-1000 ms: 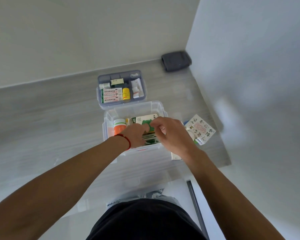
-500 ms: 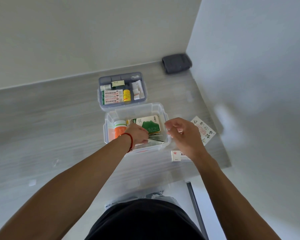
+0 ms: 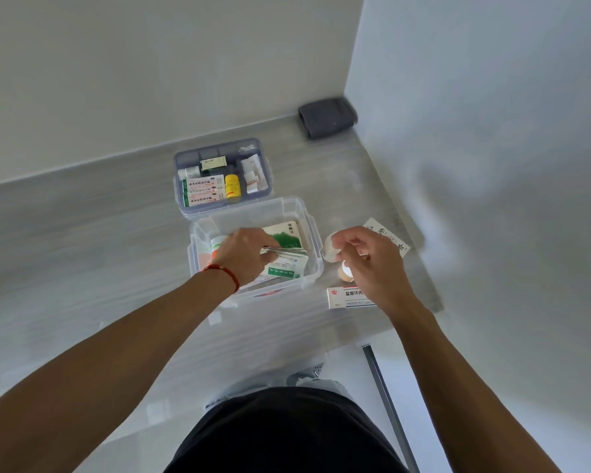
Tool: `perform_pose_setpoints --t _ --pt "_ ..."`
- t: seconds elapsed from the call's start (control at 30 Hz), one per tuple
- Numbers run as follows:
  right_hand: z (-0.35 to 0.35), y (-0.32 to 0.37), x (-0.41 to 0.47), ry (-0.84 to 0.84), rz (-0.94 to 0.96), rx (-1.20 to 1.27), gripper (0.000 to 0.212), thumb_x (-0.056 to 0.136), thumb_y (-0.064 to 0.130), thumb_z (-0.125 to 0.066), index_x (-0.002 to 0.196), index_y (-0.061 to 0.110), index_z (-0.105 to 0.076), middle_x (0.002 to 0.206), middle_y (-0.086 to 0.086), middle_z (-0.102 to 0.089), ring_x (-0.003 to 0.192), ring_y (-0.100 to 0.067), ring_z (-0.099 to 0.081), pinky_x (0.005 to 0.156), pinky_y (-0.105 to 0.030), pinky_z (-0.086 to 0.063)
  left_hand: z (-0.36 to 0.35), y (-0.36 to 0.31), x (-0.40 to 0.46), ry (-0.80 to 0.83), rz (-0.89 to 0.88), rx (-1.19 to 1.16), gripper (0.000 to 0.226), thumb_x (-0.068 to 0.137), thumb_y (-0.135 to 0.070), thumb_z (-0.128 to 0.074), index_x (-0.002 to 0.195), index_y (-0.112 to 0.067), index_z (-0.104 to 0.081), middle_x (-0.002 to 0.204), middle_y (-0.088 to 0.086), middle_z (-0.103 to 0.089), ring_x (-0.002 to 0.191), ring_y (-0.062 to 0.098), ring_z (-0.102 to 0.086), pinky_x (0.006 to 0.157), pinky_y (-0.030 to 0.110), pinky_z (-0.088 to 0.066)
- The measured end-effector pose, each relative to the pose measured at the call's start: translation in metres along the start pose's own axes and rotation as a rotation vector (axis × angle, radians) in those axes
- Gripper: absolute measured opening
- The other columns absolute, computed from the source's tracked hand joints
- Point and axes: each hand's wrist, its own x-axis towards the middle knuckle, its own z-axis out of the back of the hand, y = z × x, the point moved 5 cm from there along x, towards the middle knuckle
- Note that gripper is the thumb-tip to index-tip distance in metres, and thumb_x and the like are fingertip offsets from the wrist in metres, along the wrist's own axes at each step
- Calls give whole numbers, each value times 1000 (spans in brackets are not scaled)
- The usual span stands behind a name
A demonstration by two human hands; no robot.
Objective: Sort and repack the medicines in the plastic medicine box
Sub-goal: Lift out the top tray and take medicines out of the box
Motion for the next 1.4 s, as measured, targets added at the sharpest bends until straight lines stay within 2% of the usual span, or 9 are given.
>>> perform_pose_setpoints --t 0.17,0.3,0.47,0.63,0.77,0.93,1.17,1.27,1.4 --pt "19 6 -5 -41 -32 44 19 94 11 -65 104 23 -76 104 16 -76 98 1 -70 78 -13 -51 51 -8 -22 -243 94 -248 17 89 -21 -72 105 -20 -77 87 -1 -74 71 19 -71 70 37 -62" --pt "26 15 -9 113 -84 101 40 93 31 -72 132 33 -65 124 19 -69 110 5 -65 74 -10 -52 45 -59 -35 -67 125 -569 14 89 -15 -73 102 -18 -77 82 0 -75 56 16 -70 51 18 -55" --pt "47 -2 -30 92 -168 168 22 98 22 -67 120 20 -72 107 5 -79 94 -13 -77 75 -33 -65 -2 -105 -36 201 102 -684 16 89 -15 -74 104 -15 -75 79 2 -77 62 20 -74 68 35 -63" --pt "70 -70 -64 -117 -392 250 13 100 20 -65 108 14 -73 102 2 -81 90 -19 -79 79 -41 -64 -31 -117 -38 281 130 -604 24 91 -22 -71 114 -20 -68 106 -5 -72 72 12 -75 60 18 -58" --pt "80 -133 -92 -406 -605 101 20 97 26 -66 111 12 -71 97 0 -79 76 -13 -77 73 -41 -66 -34 -100 -41 244 148 -512 17 95 -19 -61 111 -22 -68 100 -3 -71 77 15 -74 71 31 -63" --pt "56 -169 -96 -632 -805 355 21 97 20 -66 111 6 -70 100 -10 -76 87 -24 -76 71 -40 -66 -34 -87 -46 216 195 -532 18 94 -9 -60 103 -22 -69 93 0 -74 75 14 -74 72 33 -64" --pt "50 -158 -74 -485 -690 -30 21 97 31 -60 91 14 -70 89 -4 -73 81 -23 -71 76 -41 -62 -17 -69 -44 79 198 -532 16 93 -10 -64 97 -24 -71 94 -1 -73 75 15 -73 69 33 -63" --pt "52 -159 -70 -425 -678 -140 35 96 37 -59 100 5 -73 92 -11 -73 80 -27 -68 73 -36 -58 0 -47 -46 -64 221 -496 15 90 -12 -66 92 -25 -74 96 -3 -74 80 15 -73 70 29 -63" --pt "48 -145 -64 -288 -631 -417 40 94 29 -58 126 4 -62 120 -23 -61 112 -41 -54 101 -45 -46 18 -17 -39 -154 204 -294 21 84 -8 -68 100 -19 -75 98 -3 -74 89 14 -69 82 22 -54"
